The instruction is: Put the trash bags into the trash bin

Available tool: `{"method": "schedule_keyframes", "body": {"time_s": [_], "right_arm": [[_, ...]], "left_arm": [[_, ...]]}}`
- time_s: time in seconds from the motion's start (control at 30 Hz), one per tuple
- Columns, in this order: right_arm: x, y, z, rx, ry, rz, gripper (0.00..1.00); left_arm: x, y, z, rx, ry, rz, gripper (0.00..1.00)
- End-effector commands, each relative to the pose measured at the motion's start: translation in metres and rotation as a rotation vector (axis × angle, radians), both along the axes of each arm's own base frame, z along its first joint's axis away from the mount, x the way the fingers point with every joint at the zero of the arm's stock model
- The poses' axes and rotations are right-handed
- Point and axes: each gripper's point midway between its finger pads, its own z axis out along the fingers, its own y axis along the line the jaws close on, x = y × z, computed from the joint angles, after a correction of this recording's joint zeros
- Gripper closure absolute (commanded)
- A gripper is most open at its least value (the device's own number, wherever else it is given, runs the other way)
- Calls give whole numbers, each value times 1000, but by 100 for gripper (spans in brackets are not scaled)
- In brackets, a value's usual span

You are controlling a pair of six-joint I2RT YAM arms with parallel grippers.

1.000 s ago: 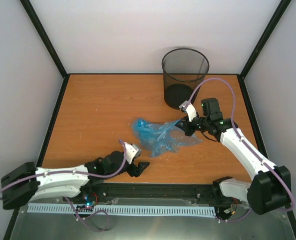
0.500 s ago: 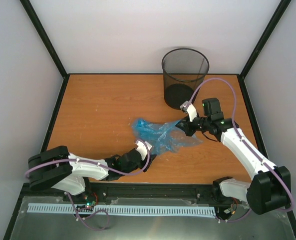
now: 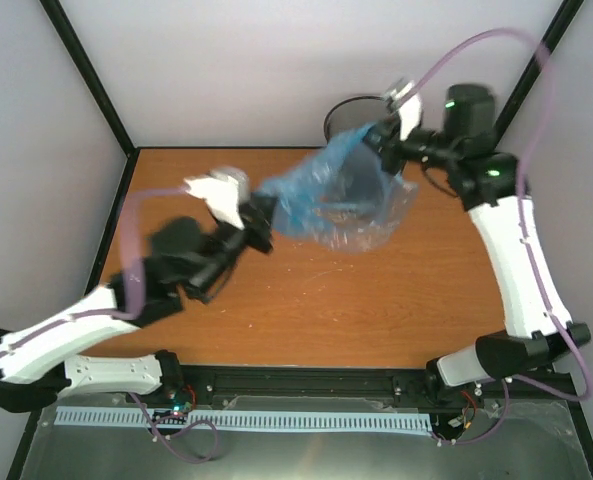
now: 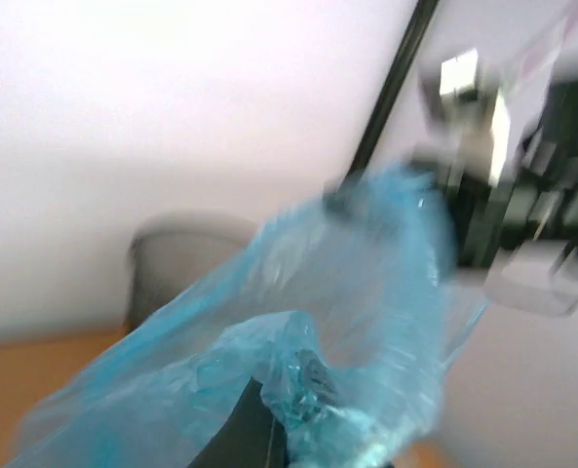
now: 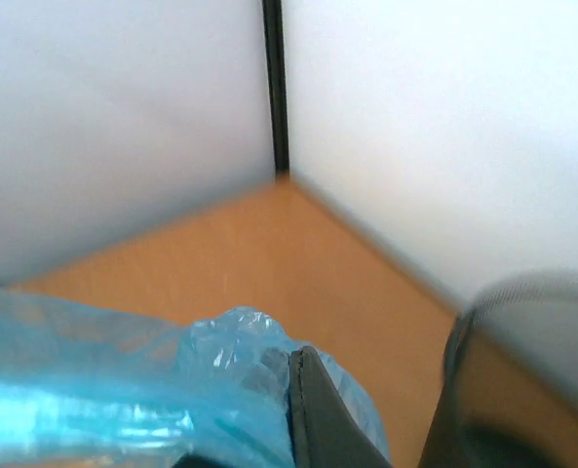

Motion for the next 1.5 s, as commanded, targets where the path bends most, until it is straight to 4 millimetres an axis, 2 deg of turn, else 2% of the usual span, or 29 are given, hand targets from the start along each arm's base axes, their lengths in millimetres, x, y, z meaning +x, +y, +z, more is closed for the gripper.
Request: {"method": "schedule_keyframes", "body": {"time_s": [0.0,0.03,0.07,0.1,0.13,0.2,0.23,0.27,0.33,0.37,0.43,0.5,0.57,0.63,0.8,0.93,1.0,1.03,1.07,1.1,1.17,1.2,1.23,1.3,1.33,1.37,1.4,1.43,1.47], "right_arm": [[-93,-12,158,177,-326,107,97],[-113,-16,174,196,-404,121,97],[-126,-21,177,204,-466,117,97],[-128,-24,165,198,-493,98,97],[-132,-28,148,187,-515,80,97],[-125,-25,70,112,-451,88,97],[-119,-22,17,46,-371,102,97],[-113,-20,-52,-35,-237,121,97],[-126,-20,-136,-157,-68,194,97],[-137,-22,-162,-191,-4,234,97],[-164,-25,-188,-221,67,320,97],[-189,-23,-181,-187,45,399,97],[-203,-25,-165,-165,-26,417,97],[-216,-27,-147,-152,-114,431,97],[-231,-28,-125,-128,-162,466,97],[-226,-27,-95,-109,-226,438,97],[-217,-26,-63,-95,-287,397,97],[-210,-26,-40,-82,-329,362,97],[-205,-27,-6,-65,-399,332,97],[-196,-26,13,-51,-429,299,97],[-188,-30,87,8,-571,214,97],[-179,-29,108,31,-601,185,97],[-183,-32,149,76,-688,159,97],[-182,-31,184,119,-765,161,97],[-174,-28,187,126,-782,157,97],[-155,-25,179,129,-769,128,97],[-125,-23,159,121,-714,74,97],[-82,-20,123,80,-604,-1,97],[-44,-16,74,-2,-456,-46,97]], "left_arm": [[-42,31,157,-114,-233,-140,99],[-49,19,166,-99,-249,-196,99],[-51,-1,158,-53,-240,-252,99],[-53,-16,140,-6,-218,-300,99],[-50,-33,106,60,-175,-325,99],[-43,-58,12,183,-56,-344,99],[-42,-62,-35,214,8,-338,99],[-43,-62,-92,237,93,-331,99],[-60,-62,-169,211,213,-372,99],[-70,-57,-195,206,270,-378,99],[-83,-45,-212,205,305,-337,99],[-98,-41,-201,196,294,-341,99],[-109,-42,-183,194,279,-362,99],[-118,-42,-182,241,287,-375,99],[-126,-51,-167,251,281,-409,99],[-122,-53,-134,231,201,-399,99],[-118,-51,-106,221,133,-387,99],[-114,-50,-85,214,83,-377,99],[-111,-48,-61,210,31,-362,99],[-107,-46,-36,206,-28,-340,99],[-97,-39,21,203,-162,-273,99],[-91,-33,53,194,-229,-223,99],[-85,-24,88,177,-299,-159,99],[-76,-12,127,179,-412,-47,99],[-68,-5,132,219,-457,46,99],[-50,11,128,277,-480,196,99],[-24,35,118,302,-460,359,99],[1,56,95,262,-364,449,99],[21,66,61,233,-228,455,99]]}}
